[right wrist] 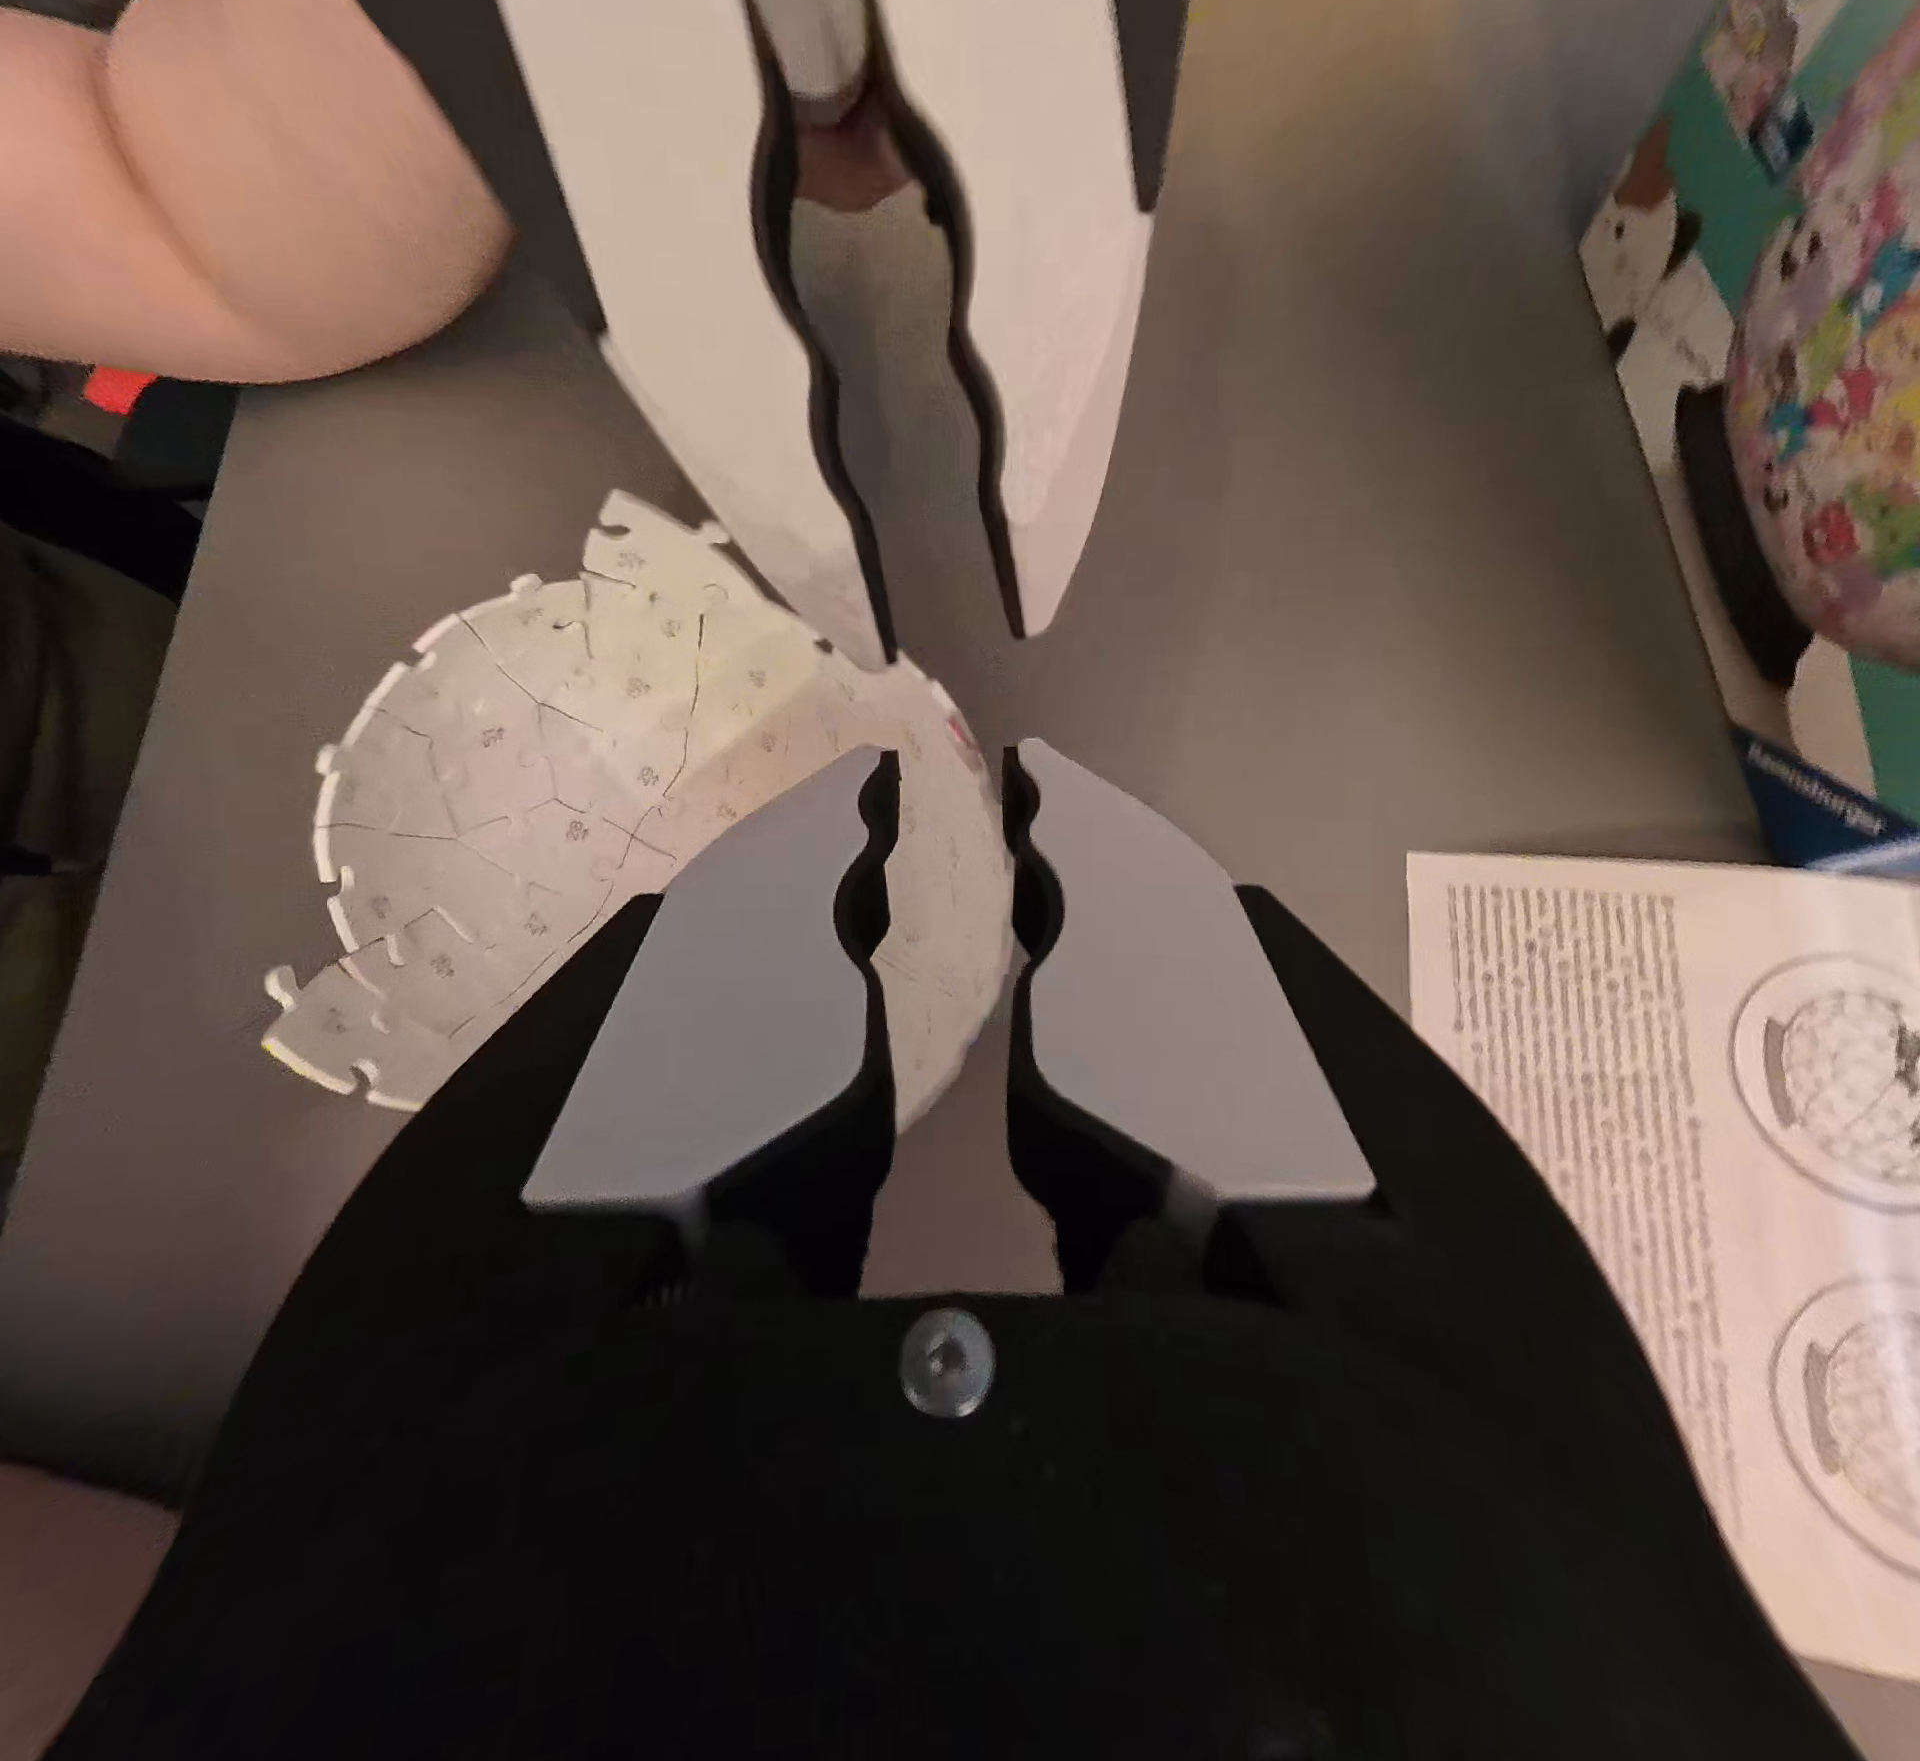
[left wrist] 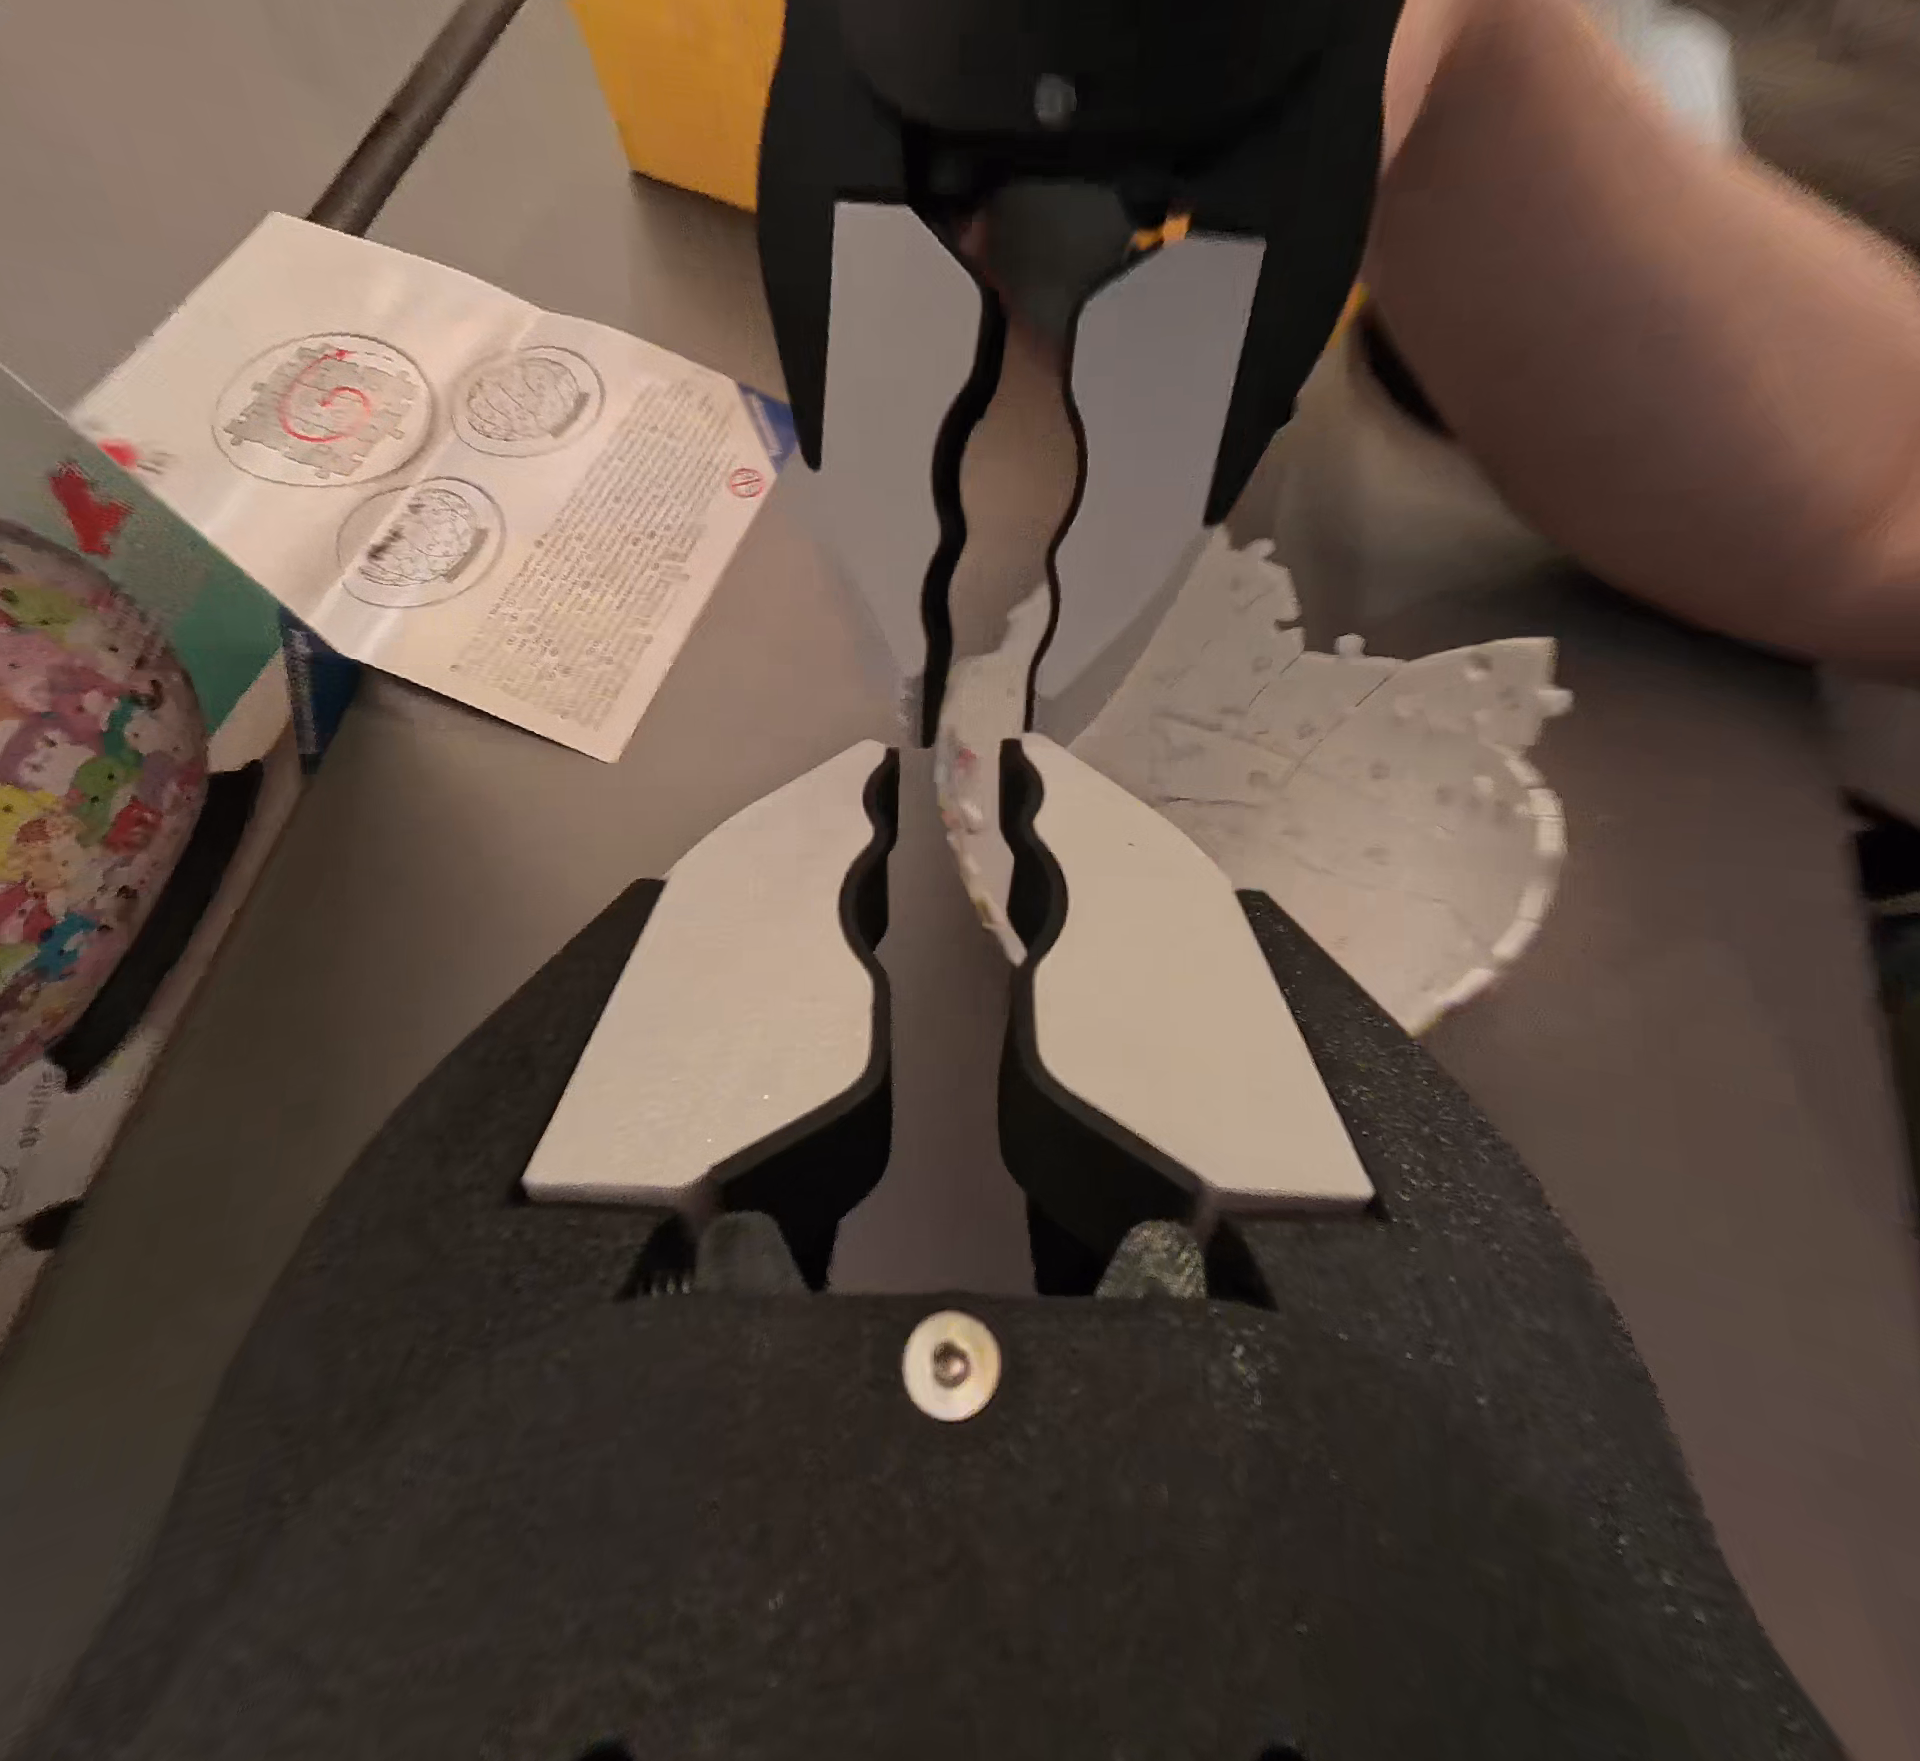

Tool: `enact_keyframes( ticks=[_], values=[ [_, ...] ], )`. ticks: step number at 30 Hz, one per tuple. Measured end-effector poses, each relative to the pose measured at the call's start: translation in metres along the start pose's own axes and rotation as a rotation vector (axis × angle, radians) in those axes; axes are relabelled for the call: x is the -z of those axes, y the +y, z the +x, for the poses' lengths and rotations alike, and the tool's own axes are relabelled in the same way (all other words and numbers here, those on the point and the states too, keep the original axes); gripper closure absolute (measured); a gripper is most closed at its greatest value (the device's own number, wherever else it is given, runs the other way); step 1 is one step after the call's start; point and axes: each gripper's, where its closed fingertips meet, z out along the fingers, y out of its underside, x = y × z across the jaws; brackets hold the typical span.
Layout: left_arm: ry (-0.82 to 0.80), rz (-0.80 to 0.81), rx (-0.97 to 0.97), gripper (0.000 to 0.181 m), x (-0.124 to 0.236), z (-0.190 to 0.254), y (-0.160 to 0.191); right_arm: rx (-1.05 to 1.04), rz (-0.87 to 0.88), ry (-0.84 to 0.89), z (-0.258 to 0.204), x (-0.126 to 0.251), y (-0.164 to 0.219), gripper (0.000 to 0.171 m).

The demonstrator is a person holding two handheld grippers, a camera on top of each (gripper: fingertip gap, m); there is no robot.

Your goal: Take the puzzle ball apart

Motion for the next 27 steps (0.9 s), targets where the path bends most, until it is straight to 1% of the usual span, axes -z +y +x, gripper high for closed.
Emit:
enact_keyframes(
  ticks=[2,4,5,8,11,12,16,17,20,23,25,27],
  values=[
    [0.089,0.009,0.089,0.164,0.009,0.006,0.001,0.036,-0.014,0.0,-0.003,-0.005,-0.002,0.151],
    [0.087,-0.038,0.125,0.164,0.008,0.002,0.011,0.038,-0.064,0.026,0.0,-0.008,0.001,0.155],
    [0.084,-0.061,0.114,0.165,0.006,0.001,0.016,0.036,-0.084,0.037,0.001,-0.009,0.002,0.159],
    [0.109,-0.138,0.106,0.164,-0.001,0.006,0.029,0.028,-0.112,0.058,0.005,-0.01,0.006,0.16],
    [0.122,-0.171,0.089,0.163,-0.008,0.009,0.035,0.028,-0.11,0.037,0.004,-0.011,0.007,0.164],
    [0.125,-0.185,0.09,0.162,-0.01,0.009,0.037,0.011,-0.11,0.027,0.003,-0.01,0.007,0.168],
    [0.096,-0.249,0.056,0.163,-0.017,0.007,0.047,-0.136,-0.074,-0.076,-0.008,-0.003,0.002,0.168],
    [0.095,-0.255,0.044,0.163,-0.019,0.008,0.048,-0.144,-0.069,-0.082,-0.008,-0.001,0.002,0.168],
    [0.094,-0.239,0.04,0.163,-0.02,0.009,0.044,-0.128,-0.086,-0.03,-0.002,0.006,0.008,0.168],
    [0.091,-0.156,0.052,0.162,-0.013,0.006,0.031,-0.147,-0.075,0.034,-0.002,0.027,0.003,0.168],
    [0.113,-0.102,0.068,0.162,-0.005,0.009,0.022,-0.114,-0.038,0.1,-0.01,0.054,-0.006,0.168],
    [0.103,-0.088,0.066,0.162,-0.001,0.007,0.02,-0.114,-0.008,0.214,-0.014,0.091,-0.005,0.168]
  ],
)
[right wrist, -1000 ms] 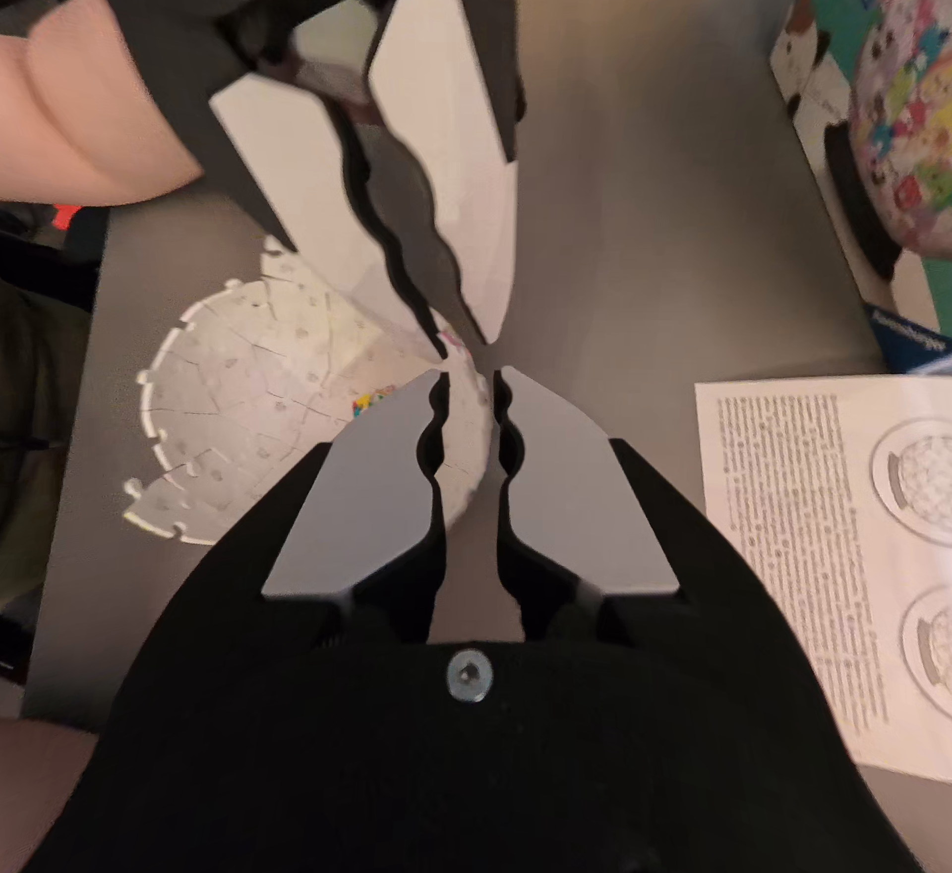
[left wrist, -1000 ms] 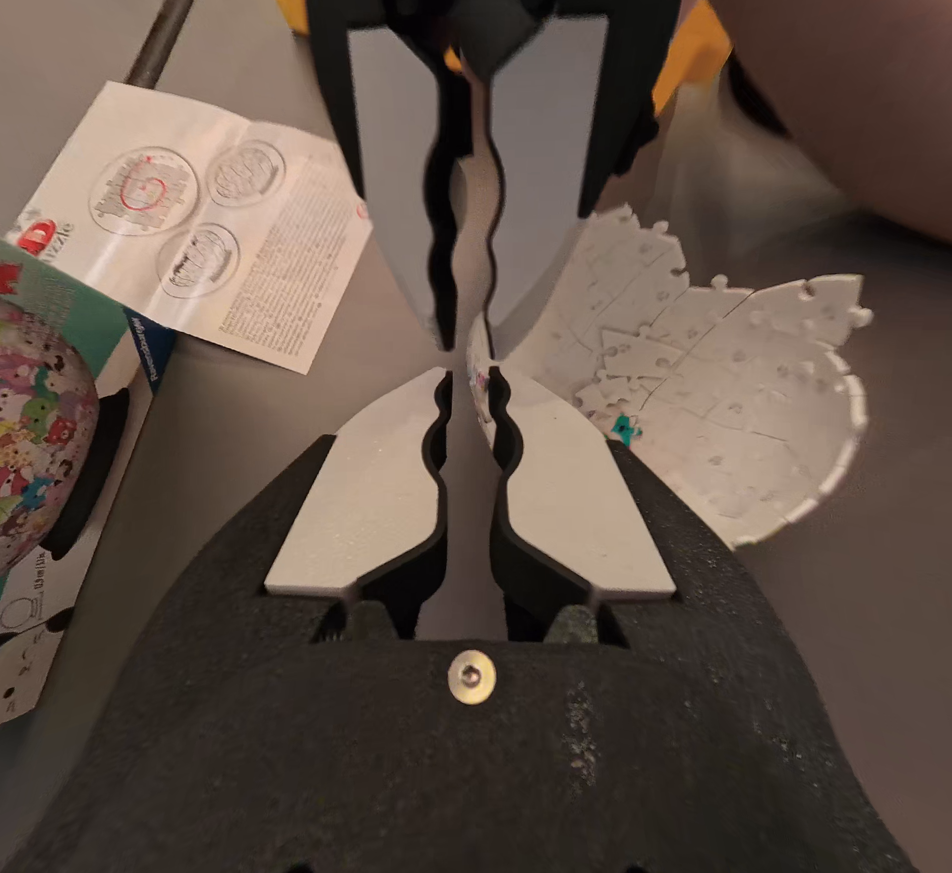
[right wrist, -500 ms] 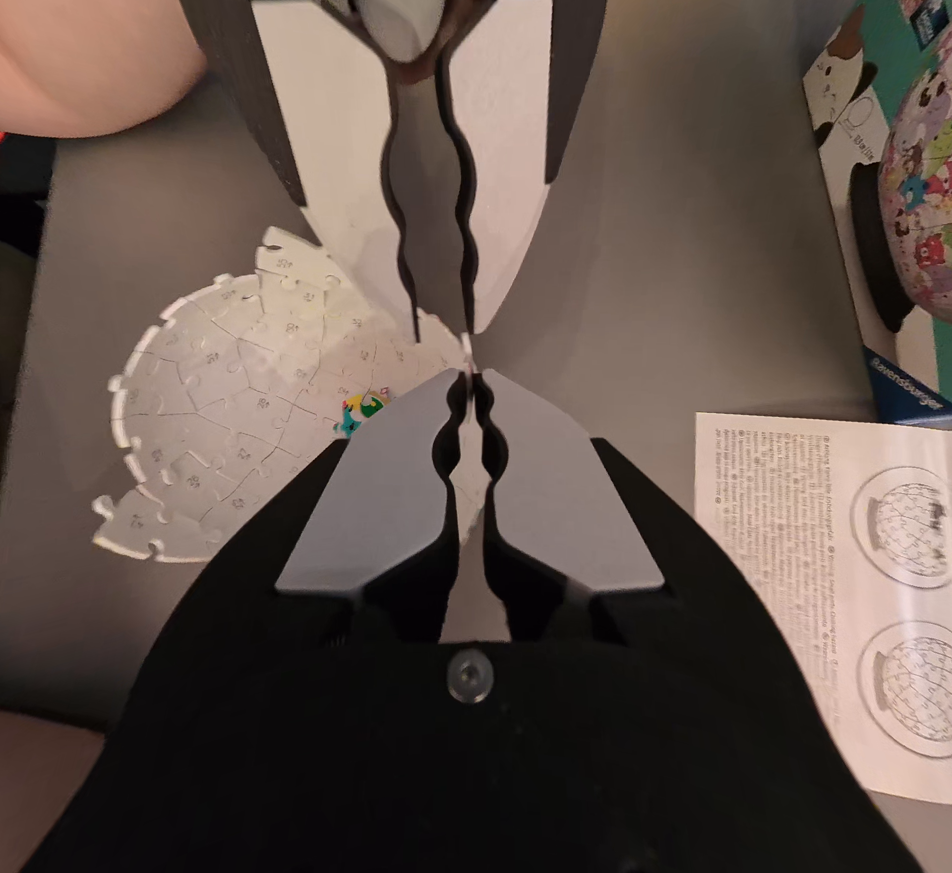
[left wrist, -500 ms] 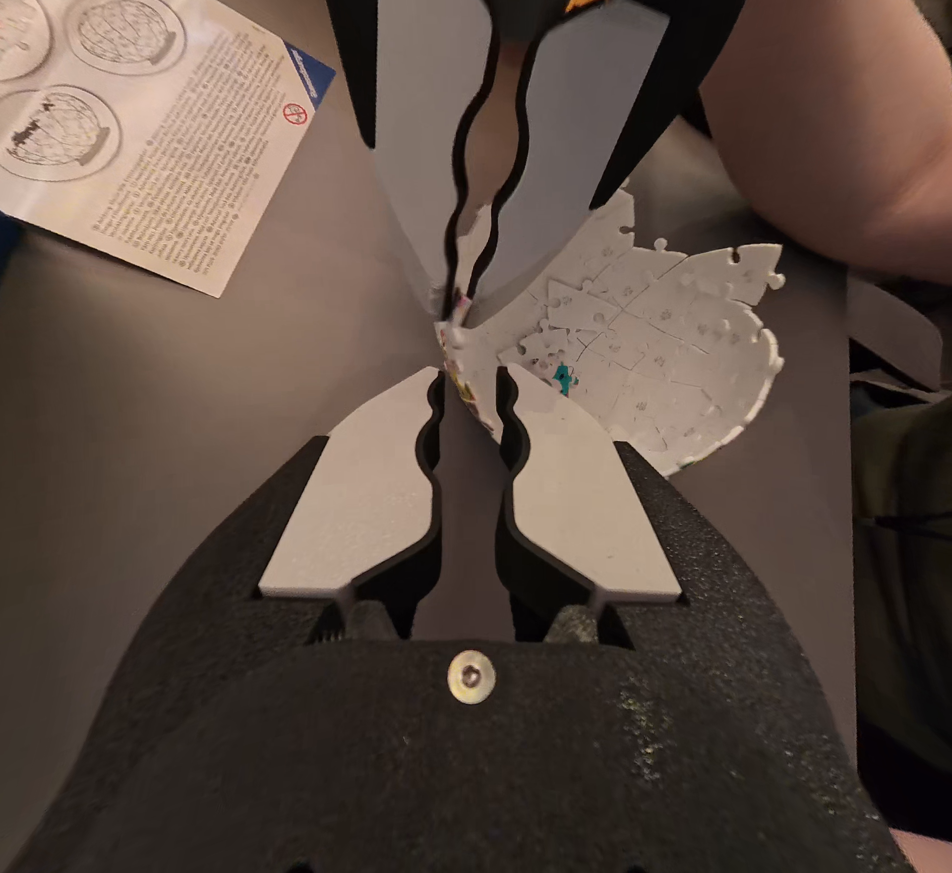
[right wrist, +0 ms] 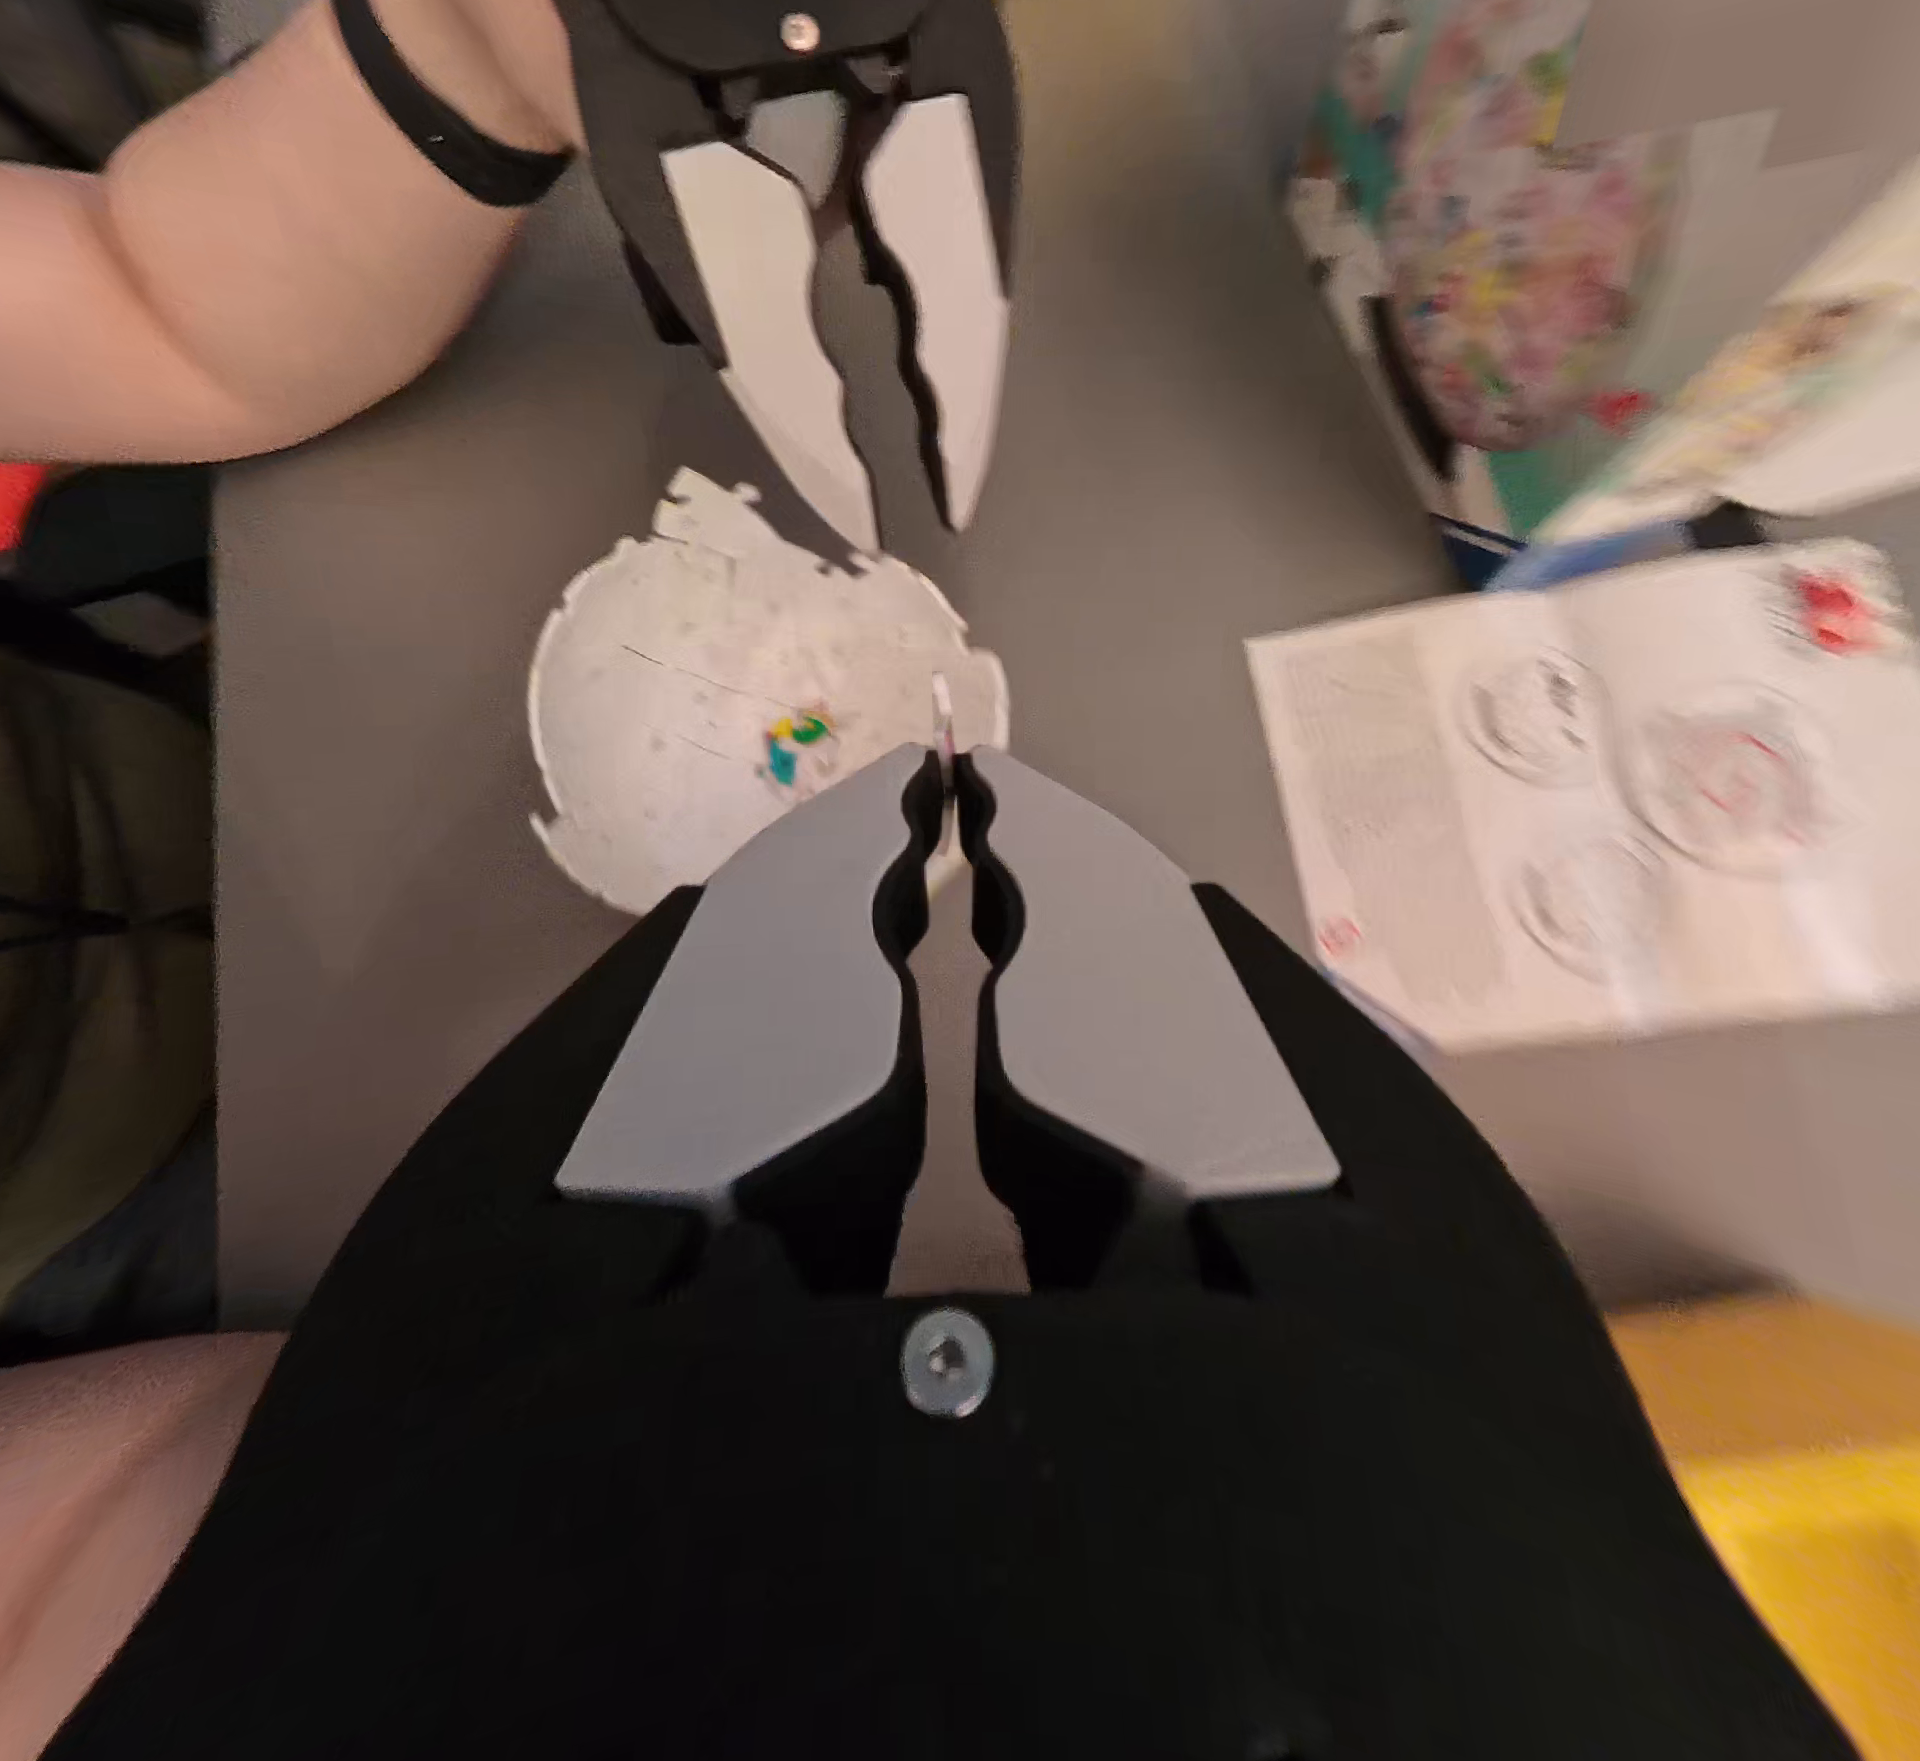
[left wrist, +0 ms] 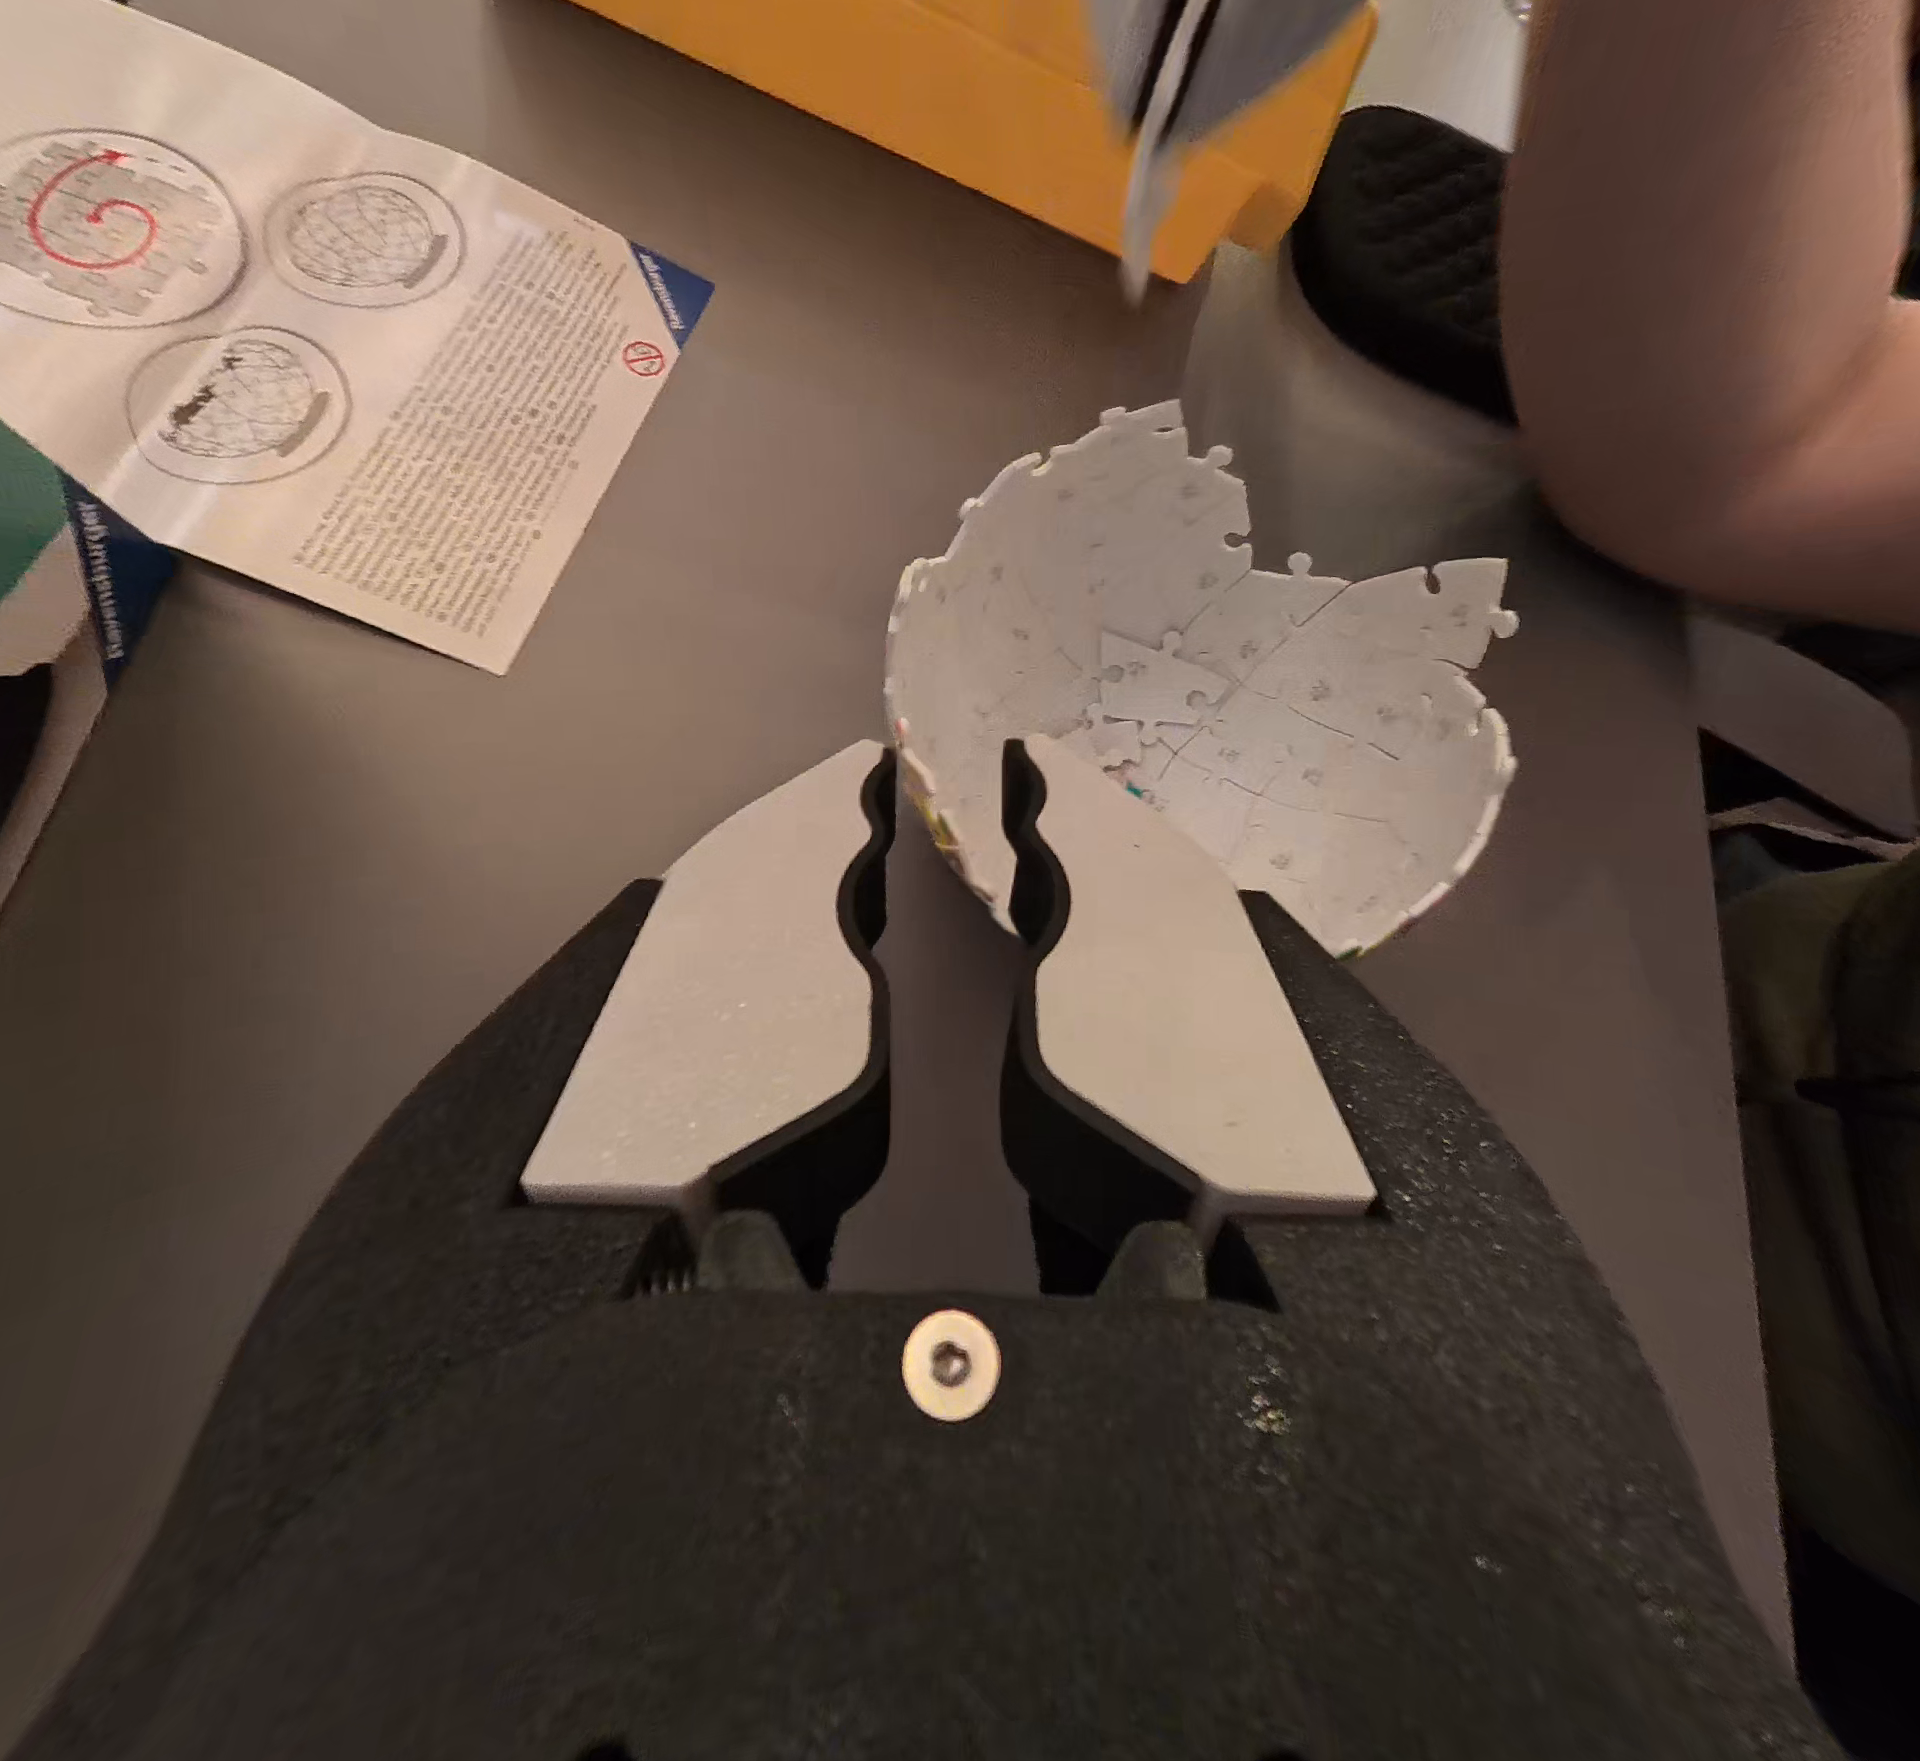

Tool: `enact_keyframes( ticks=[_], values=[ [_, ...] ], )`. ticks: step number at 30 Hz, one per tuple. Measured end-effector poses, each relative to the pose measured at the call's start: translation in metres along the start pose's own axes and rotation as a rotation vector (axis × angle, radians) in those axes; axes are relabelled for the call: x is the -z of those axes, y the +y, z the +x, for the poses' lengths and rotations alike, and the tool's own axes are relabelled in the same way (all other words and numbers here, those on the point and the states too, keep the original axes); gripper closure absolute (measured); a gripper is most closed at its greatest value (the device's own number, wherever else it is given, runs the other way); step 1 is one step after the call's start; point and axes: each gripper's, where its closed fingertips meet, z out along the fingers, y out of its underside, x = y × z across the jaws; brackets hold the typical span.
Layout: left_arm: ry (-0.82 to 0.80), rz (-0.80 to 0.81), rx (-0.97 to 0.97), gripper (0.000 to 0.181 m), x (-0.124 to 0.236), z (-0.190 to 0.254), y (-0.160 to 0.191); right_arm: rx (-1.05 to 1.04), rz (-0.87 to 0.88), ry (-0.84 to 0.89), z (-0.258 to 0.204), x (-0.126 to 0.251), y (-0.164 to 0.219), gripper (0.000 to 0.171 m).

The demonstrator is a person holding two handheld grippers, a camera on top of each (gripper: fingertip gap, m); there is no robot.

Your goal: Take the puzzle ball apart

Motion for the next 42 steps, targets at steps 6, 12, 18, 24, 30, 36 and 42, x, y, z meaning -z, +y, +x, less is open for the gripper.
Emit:
enact_keyframes(
  ticks=[6,12,18,24,30,36,42],
  values=[
    [-0.041,-0.068,0.008,0.16,-0.012,-0.007,0.01,-0.348,-0.02,0.331,0.044,0.096,0.092,0.168],
    [-0.059,-0.13,0.012,0.162,-0.021,-0.01,0.02,-0.783,-0.095,0.419,0.092,0.106,0.204,0.168],
    [-0.059,-0.146,0.003,0.166,-0.02,-0.01,0.022,-0.937,-0.008,0.55,0.114,0.128,0.227,0.143],
    [-0.097,-0.1,0.015,0.166,0.004,-0.015,0.017,-0.337,0.339,0.714,0.1,0.173,0.079,0.144],
    [-0.021,-0.101,0.059,0.166,0.016,-0.007,0.022,0.147,0.405,0.211,0.019,0.066,-0.029,0.144],
    [0.027,-0.089,0.078,0.164,0.03,0.003,0.024,0.181,0.097,-0.044,0.008,-0.05,-0.015,0.151],
    [0.055,-0.113,0.087,0.161,0.048,0.01,0.033,0.187,-0.131,-0.052,0.014,-0.094,0.008,0.152]
  ],
)
